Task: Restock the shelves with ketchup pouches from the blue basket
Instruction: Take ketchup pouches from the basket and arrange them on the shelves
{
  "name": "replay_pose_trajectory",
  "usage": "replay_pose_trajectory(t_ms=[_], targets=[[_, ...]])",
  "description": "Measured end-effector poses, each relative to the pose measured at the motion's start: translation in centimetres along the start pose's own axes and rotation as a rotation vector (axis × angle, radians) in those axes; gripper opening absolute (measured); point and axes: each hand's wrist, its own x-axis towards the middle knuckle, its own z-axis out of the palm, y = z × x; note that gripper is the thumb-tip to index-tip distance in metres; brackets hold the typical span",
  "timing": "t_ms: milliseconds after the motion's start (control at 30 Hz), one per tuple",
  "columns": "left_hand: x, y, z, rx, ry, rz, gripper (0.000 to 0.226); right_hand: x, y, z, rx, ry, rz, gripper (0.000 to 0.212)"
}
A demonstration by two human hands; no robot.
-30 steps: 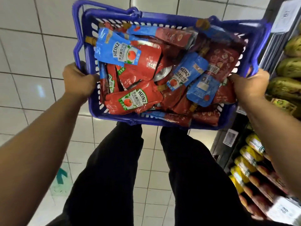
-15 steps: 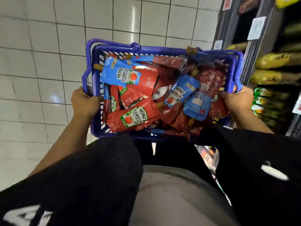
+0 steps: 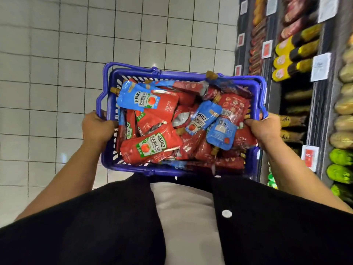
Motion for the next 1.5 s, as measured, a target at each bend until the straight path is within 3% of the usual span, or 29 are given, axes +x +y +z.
replay_pose_trajectory(t_ms=[233,500,600,1000,1500], targets=[[6.7,11.6,2.6,0.088,0.074,0.017,0.021,10.3,-7.5,-1.1,-0.042,-0.013,0.002,0.038],[12.4,24.6,3.4,-0.021,0.126,-0.011,0.020,21.4,-22.5,-5.6,-0.049,-0.012,-0.095,0.032],[16.5,28.8,3.9,-0.062,0.117,-0.035,0.018,24.6,-27.6,-6.0,0.019,0.006,-0.092,0.021],[37.3,47.5,4.1,-0.049,-0.013,0.006,0.017,37.6,-45.9,-4.3,-0.041,0.033,0.036,0.027],[56.5,72.8,5.8,0.014,0.046,0.005,0.020,57.3,-67.9,-5.5,0.044,0.026,0.011,0.026]])
